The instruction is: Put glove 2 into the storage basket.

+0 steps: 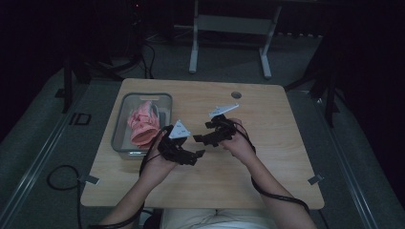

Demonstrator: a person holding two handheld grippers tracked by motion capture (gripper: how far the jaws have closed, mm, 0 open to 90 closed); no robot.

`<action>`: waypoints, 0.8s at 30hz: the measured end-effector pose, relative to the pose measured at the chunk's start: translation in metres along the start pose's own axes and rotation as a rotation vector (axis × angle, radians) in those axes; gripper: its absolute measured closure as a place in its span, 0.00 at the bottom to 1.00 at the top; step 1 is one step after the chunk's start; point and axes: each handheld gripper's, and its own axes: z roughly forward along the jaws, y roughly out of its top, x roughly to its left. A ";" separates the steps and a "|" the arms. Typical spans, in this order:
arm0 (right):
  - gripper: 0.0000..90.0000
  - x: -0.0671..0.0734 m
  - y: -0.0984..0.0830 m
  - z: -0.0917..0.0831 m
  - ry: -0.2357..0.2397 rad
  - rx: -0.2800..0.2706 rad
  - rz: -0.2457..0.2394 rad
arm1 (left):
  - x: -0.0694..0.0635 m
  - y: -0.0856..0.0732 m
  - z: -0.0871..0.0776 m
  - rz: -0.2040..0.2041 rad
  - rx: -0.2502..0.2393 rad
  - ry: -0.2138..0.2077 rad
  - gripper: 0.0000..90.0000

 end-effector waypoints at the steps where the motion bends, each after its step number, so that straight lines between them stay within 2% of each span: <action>1: 0.19 0.000 -0.003 0.000 -0.001 0.002 0.001 | -0.002 -0.001 0.002 0.007 0.003 -0.015 0.15; 4: 0.19 -0.001 -0.013 0.000 -0.003 0.013 0.004 | -0.009 -0.007 0.009 0.031 0.013 -0.036 0.15; 8: 0.19 -0.001 -0.028 0.002 0.000 0.029 0.007 | -0.015 -0.015 0.018 0.030 0.023 -0.065 0.15; 10: 0.19 -0.002 -0.034 0.002 0.004 0.029 0.016 | -0.017 -0.018 0.023 0.020 0.026 -0.093 0.15; 17: 0.19 -0.005 -0.052 0.003 0.007 0.024 0.030 | -0.024 -0.028 0.037 0.042 0.040 -0.114 0.15; 24: 0.19 -0.005 -0.069 0.006 0.006 0.024 0.016 | -0.027 -0.040 0.049 0.053 0.064 -0.131 0.15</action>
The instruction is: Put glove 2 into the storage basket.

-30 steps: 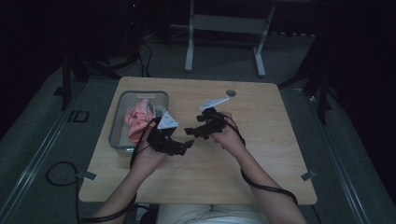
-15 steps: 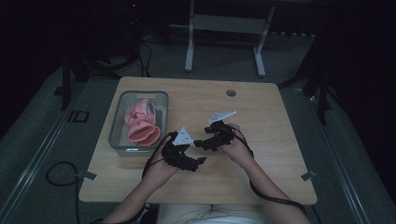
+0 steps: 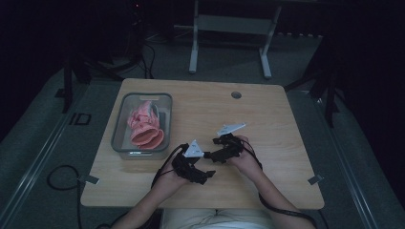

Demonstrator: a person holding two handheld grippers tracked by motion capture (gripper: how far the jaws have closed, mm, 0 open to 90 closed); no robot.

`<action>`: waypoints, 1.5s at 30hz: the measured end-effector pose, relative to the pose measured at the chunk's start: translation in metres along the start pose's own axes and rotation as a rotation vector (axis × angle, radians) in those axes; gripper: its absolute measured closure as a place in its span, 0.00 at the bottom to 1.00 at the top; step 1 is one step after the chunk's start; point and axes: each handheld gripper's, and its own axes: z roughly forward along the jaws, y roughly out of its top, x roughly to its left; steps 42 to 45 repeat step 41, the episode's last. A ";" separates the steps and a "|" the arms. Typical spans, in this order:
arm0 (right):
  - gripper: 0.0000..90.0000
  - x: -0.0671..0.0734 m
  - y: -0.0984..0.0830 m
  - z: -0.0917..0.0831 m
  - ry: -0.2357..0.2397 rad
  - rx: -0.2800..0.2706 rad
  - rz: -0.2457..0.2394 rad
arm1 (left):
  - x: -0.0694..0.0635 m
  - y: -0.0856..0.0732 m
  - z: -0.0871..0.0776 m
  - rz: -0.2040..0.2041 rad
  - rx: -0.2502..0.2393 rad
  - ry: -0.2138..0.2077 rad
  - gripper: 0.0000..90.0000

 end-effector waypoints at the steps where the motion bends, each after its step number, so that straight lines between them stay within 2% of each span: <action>1: 0.18 0.000 -0.002 0.001 0.003 0.000 -0.001 | 0.000 -0.001 0.002 -0.001 0.003 0.003 0.15; 6: 0.18 0.000 -0.012 0.001 0.018 -0.009 -0.003 | -0.003 -0.008 0.009 0.004 0.002 -0.011 0.15; 9: 0.18 0.000 -0.018 0.001 0.016 -0.011 -0.025 | -0.006 -0.011 0.013 0.022 0.006 -0.018 0.15; 11: 0.18 -0.001 -0.022 0.001 0.007 -0.015 -0.043 | -0.007 -0.012 0.015 0.029 0.007 -0.021 0.15; 15: 0.18 -0.003 -0.028 0.000 -0.008 -0.008 -0.042 | -0.011 -0.016 0.016 0.036 -0.026 -0.056 0.15; 18: 0.18 -0.006 -0.034 -0.001 -0.018 0.004 -0.041 | -0.013 -0.018 0.018 0.059 -0.015 -0.060 0.15; 22: 0.18 -0.009 -0.042 -0.005 -0.028 0.006 -0.036 | -0.013 -0.022 0.020 0.046 -0.010 -0.072 0.15; 26: 0.18 -0.010 -0.050 -0.008 -0.038 0.010 -0.035 | -0.011 -0.028 0.023 0.047 -0.002 -0.065 0.14; 31: 0.18 -0.010 -0.059 -0.013 -0.055 -0.004 -0.049 | -0.006 -0.034 0.025 0.028 0.006 -0.052 0.14; 34: 0.18 -0.011 -0.061 -0.016 -0.057 -0.016 -0.050 | -0.004 -0.038 0.026 0.020 0.012 -0.043 0.15; 37: 0.18 -0.011 -0.064 -0.017 -0.074 -0.014 -0.059 | -0.005 -0.039 0.026 0.034 0.015 -0.027 0.14; 45: 0.18 -0.011 -0.063 -0.017 -0.075 -0.022 -0.065 | -0.005 -0.040 0.026 0.030 0.009 -0.027 0.14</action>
